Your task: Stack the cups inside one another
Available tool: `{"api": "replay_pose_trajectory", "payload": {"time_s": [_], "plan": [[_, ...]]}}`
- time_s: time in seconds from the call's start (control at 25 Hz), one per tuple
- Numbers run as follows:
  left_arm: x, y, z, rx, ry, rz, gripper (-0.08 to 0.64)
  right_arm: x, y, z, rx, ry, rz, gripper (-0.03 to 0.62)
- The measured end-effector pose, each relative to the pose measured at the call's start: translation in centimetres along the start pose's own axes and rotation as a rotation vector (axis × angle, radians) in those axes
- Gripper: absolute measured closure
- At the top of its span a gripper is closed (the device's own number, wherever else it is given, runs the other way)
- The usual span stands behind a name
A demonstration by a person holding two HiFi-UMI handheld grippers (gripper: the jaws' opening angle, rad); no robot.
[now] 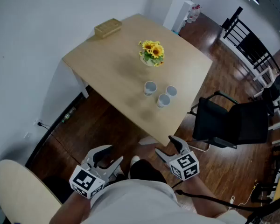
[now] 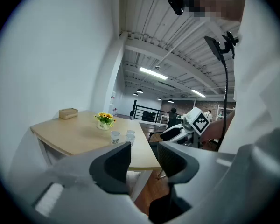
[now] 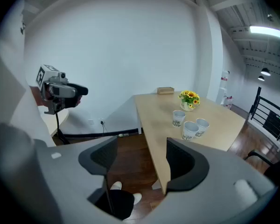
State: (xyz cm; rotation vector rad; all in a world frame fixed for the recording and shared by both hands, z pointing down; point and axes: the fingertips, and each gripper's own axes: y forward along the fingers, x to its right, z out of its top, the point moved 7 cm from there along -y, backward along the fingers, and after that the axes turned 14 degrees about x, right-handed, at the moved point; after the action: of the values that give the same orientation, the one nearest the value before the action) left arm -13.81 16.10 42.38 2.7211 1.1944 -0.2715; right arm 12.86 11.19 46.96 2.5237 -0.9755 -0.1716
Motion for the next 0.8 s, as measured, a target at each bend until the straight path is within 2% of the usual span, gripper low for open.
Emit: {"api": "replay_pose_trajectory", "payload": {"time_s": [0.28, 0.4, 0.8], "plan": [[-3.5, 3.1, 1.1, -0.003, -0.024, 0.008, 0.368, 4.6, 4.9, 1.1, -0.009, -0.003, -0.032, 0.265], [-5.1, 5.2, 2.6, -0.008, -0.004, 0.000, 0.368, 6.9, 6.5, 1.5, -0.013, 0.007, -0.048, 0.265], [-8.4, 15.2, 5.0, 0.009, 0.078, -0.123, 0.368, 13.6, 10.0, 2.1, 0.020, 0.028, -0.117, 0.258]]}}
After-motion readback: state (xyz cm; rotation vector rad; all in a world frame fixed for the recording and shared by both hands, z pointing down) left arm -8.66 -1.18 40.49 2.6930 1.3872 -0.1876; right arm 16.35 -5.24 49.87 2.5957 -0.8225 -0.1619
